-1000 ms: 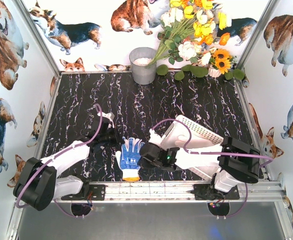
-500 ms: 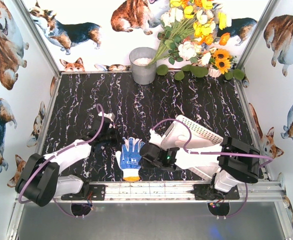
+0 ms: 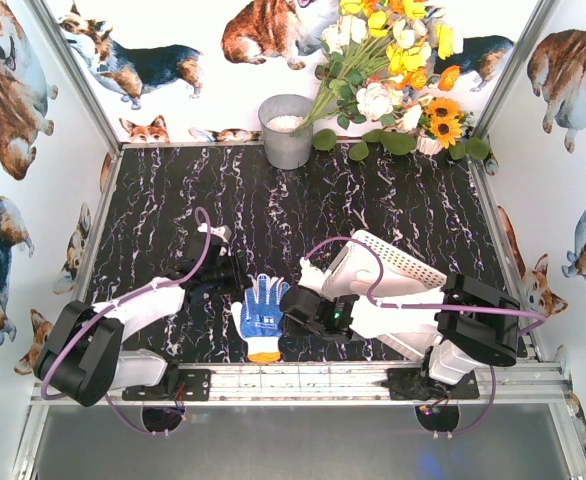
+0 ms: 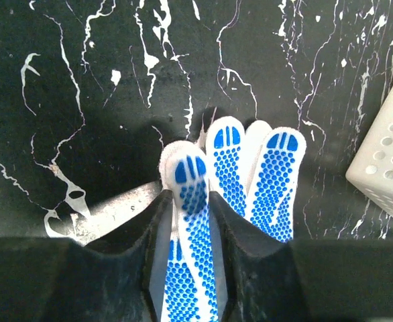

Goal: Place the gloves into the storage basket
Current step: Pair the glove with the glove.

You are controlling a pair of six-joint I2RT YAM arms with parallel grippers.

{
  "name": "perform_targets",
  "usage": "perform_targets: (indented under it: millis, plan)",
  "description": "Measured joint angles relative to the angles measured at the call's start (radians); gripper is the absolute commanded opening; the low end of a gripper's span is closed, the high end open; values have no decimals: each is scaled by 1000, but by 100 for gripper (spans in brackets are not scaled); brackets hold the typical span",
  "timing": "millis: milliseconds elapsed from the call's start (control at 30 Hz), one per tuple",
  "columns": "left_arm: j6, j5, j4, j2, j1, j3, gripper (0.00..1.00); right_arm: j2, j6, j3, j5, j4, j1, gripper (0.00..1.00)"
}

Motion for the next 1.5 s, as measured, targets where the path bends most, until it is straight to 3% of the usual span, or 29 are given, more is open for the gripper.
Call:
perform_targets:
  millis: [100,200,333,633,867,1167,1500]
  plan:
    - [7,-8,-2,0,0,0,41,-12,-11,0,3,-23,0,39]
    - [23,-27,-24,-16,0,1,53,-50,-21,0,16,-55,0,45]
    - [45,-59,-79,-84,0,14,57,-121,-61,16,32,-95,-6,46]
    - [41,-26,-130,-274,0,-2,34,-158,-105,119,-2,-103,-88,40]
    - [-47,75,-138,-373,-13,-99,23,-42,-98,186,-42,-109,-182,37]
    - [-202,148,-50,-392,-132,-212,17,53,-96,253,-51,-128,-207,37]
    - [-269,146,60,-333,-225,-277,15,176,-96,332,-47,-157,-215,32]
